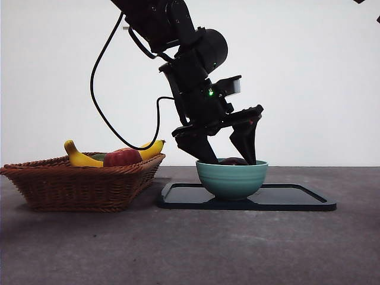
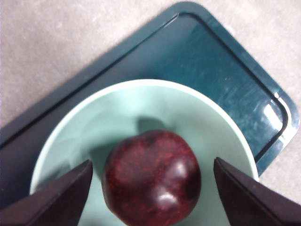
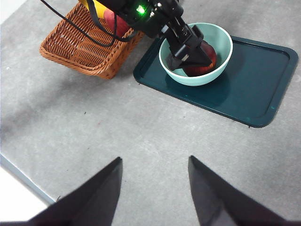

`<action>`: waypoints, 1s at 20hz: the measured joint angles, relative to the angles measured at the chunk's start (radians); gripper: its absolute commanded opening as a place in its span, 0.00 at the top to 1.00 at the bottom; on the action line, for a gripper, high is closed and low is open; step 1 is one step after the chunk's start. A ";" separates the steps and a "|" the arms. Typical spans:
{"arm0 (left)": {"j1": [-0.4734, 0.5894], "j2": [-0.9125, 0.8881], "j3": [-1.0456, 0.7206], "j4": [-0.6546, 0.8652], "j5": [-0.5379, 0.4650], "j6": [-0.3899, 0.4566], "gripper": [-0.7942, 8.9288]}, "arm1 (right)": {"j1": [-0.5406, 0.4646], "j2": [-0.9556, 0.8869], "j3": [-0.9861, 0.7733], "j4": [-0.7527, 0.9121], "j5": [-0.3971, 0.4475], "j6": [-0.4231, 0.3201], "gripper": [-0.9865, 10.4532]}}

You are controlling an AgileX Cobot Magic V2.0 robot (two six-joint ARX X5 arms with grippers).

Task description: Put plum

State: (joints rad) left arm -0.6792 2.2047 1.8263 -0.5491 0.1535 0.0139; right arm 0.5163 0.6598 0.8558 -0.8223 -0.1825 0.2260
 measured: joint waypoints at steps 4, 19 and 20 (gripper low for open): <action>-0.009 0.005 0.000 -0.002 -0.002 0.009 0.51 | 0.000 0.000 0.000 0.000 0.000 0.000 0.72; -0.034 0.005 0.002 -0.015 -0.100 0.034 0.65 | 0.000 0.000 0.000 0.000 0.000 0.000 0.72; -0.034 0.005 0.002 -0.015 -0.100 0.034 0.65 | 0.000 0.000 0.000 0.000 0.000 0.000 0.72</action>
State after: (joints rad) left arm -0.7135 2.2097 1.8282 -0.5640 0.0540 0.0475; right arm 0.5163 0.6598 0.8558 -0.8223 -0.1825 0.2260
